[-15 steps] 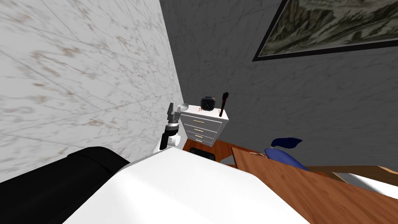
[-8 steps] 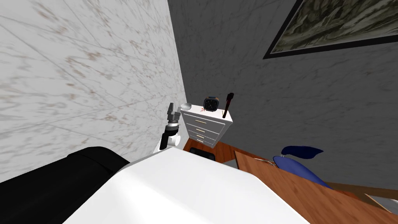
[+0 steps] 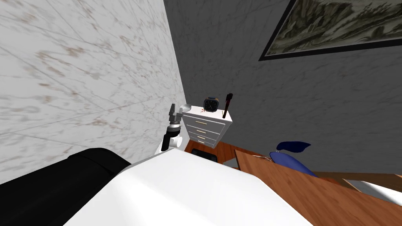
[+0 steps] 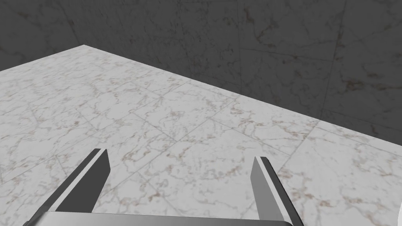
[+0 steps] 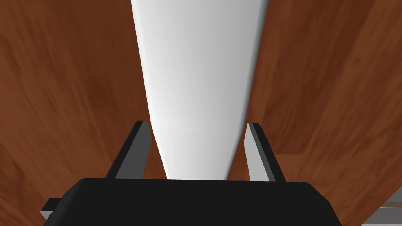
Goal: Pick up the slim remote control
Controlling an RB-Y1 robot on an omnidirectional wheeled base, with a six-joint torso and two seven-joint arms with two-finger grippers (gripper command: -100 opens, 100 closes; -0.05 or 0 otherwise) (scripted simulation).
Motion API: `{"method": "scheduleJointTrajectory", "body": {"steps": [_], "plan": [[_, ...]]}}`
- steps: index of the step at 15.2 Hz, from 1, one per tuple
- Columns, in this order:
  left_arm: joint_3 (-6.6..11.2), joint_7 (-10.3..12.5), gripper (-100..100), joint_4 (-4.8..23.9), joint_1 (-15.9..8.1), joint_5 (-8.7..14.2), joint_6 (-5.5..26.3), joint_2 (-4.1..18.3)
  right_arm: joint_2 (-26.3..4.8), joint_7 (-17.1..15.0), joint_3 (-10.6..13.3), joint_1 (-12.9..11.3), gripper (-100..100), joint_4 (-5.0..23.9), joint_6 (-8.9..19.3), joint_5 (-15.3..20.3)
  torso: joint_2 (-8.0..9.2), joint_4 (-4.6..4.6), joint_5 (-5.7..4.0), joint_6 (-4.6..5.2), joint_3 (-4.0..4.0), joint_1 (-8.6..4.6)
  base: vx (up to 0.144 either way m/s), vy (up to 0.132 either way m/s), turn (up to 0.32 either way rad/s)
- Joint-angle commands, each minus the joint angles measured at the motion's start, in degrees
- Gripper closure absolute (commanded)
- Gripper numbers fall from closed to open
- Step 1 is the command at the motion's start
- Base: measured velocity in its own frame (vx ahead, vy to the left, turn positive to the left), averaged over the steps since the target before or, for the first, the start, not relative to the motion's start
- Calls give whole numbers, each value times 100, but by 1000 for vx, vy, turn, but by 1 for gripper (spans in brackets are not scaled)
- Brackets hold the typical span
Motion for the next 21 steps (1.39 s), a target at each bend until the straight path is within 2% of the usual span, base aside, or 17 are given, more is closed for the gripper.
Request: {"method": "scheduleJointTrajectory", "body": {"steps": [1, 2, 3, 4, 5, 7, 8, 10, 11, 12, 13, 15, 16, 17, 18, 20, 21], "plan": [[0, 0, 0, 0, 0, 0, 0, 0, -106, -286, 198, -280, 100, -120, 59, 208, 0, 0, 0, 0, 0, 0, -15, 4, -254], [0, 0, 0, 0, 0, 0, 0, 0, -106, -296, 198, -280, 100, -120, 59, 208, 1, 1, -4, 0, 1, 0, -13, 4, -114], [-1, 0, 0, 0, -1, 0, 0, 0, -289, -524, 445, -470, 100, -291, 113, 444, 0, 3, -10, -4, 2, -1, -11, 1, -211], [0, 0, 0, 0, 0, 0, 0, 0, -289, -611, 447, -592, 100, -291, 113, 460, 0, 2, -12, 0, 1, -3, -11, 2, -229], [0, 0, 0, 0, 0, 0, 0, 0, -473, -754, 652, -739, 100, -463, 168, 653, 0, 3, -17, -2, 2, -5, -11, 0, -304], [0, 0, 0, 0, 0, 0, 0, 0, -473, -926, 696, -933, 100, -463, 168, 712, 0, 4, -23, -3, 2, -9, -12, 5, -159], [-1, 0, 0, 0, -1, 0, 0, 0, -657, -1094, 941, -1122, 100, -634, 222, 951, -2, 7, -27, -11, 3, -10, -12, -2, -215], [0, 0, 0, 0, 0, 0, 0, 0, -657, -1241, 946, -1260, 100, -634, 222, 964, -5, 9, -29, -14, 2, -14, -10, 2, -135], [-1, 0, 0, 0, -1, 0, 0, 0, -840, -1450, 1195, -1499, 100, -806, 277, 1216, -7, 10, -29, -18, 2, -15, -8, -1, -139], [0, 0, 0, 0, 0, 0, 0, 0, -840, -1556, 1195, -1586, 100, -806, 277, 1216, -8, 9, -26, -18, 0, -15, -7, -3, -198], [0, 0, 0, 0, 0, 0, 0, 0, -1024, -1723, 1436, -1770, 100, -977, 331, 1432, -8, 8, -25, -14, 0, -14, -5, -4, -339], [0, 0, 0, 0, 0, 0, 0, 0, -1024, -1871, 1444, -1913, 100, -977, 331, 1468, -2, 6, -24, -4, 2, -12, -11, 2, -210], [0, 0, 0, 0, -1, 0, 0, 0, -1208, -2076, 1693, -2146, 100, -1149, 385, 1720, -3, 9, -22, -12, 3, -10, -12, 1, -169], [0, 0, 0, 0, 0, 0, 0, 0, -1208, -2186, 1693, -2240, 100, -1149, 385, 1720, -3, 8, -19, -9, 3, -10, -11, -1, -194], [0, 0, 0, 0, -1, 0, 0, 0, -1391, -2324, 1927, -2411, 100, -1320, 440, 1938, -3, 8, -17, -10, 3, -8, -11, -2, -265], [0, 0, 0, 0, 0, 0, 0, 0, -1391, -2501, 1943, -2566, 100, -1320, 440, 1972, 1, 7, -12, -2, 4, -4, -12, 0, -175], [0, 0, 0, 0, -1, 0, 0, 0, -1575, -2634, 2167, -2699, 100, -1491, 494, 2196, -1, 9, -14, -8, 4, -3, -10, -3, -211]]}}
